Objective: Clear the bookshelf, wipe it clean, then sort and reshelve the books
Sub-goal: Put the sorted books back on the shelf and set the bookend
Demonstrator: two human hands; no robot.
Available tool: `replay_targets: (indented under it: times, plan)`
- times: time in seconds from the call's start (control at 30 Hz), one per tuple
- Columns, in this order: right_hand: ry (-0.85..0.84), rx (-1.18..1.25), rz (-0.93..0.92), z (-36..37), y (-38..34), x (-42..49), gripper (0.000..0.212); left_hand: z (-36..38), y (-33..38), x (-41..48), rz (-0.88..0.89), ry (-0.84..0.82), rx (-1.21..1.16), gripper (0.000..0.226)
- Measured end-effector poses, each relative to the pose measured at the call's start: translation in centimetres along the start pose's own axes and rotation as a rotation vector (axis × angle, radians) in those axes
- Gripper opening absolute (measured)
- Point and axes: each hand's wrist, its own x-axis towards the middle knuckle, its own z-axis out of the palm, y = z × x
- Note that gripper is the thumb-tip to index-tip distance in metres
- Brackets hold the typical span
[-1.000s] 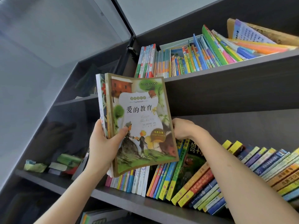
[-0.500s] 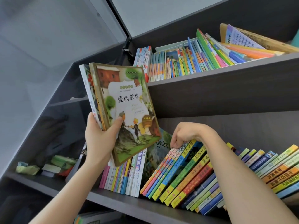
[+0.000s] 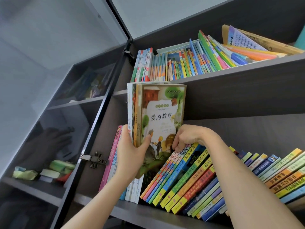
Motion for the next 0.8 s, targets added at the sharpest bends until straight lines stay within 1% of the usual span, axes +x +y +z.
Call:
replay_targets:
  times: [0.13,0.2,0.33,0.47,0.6,0.7,0.8]
  plan:
    - [-0.008,-0.004,0.003,0.0,0.0,0.4,0.024,-1.3,-0.4,-1.1,-0.052,-0.089,-0.035,0.038]
    - [-0.005,0.010,0.003,0.1,0.1,0.6,0.023,-2.0,-0.2,-2.3,-0.038,-0.107,-0.013,0.039]
    - [0.047,0.039,-0.007,0.3,0.7,1.1,0.017,-2.3,0.3,-5.0,0.020,-0.044,0.040,0.046]
    - [0.045,0.033,-0.071,0.5,0.6,1.1,0.034,-2.8,1.1,-5.3,0.036,0.074,0.014,0.046]
    - [0.068,0.086,-0.065,0.4,0.4,0.9,0.027,-3.4,2.4,-3.9,0.069,0.185,-0.027,0.040]
    - [0.072,0.121,-0.065,0.5,0.5,0.6,0.024,-3.5,2.5,-2.9,0.046,0.189,-0.085,0.038]
    - [0.054,0.156,-0.062,0.4,0.7,0.3,0.028,-3.2,2.0,-2.4,0.022,0.140,-0.119,0.040]
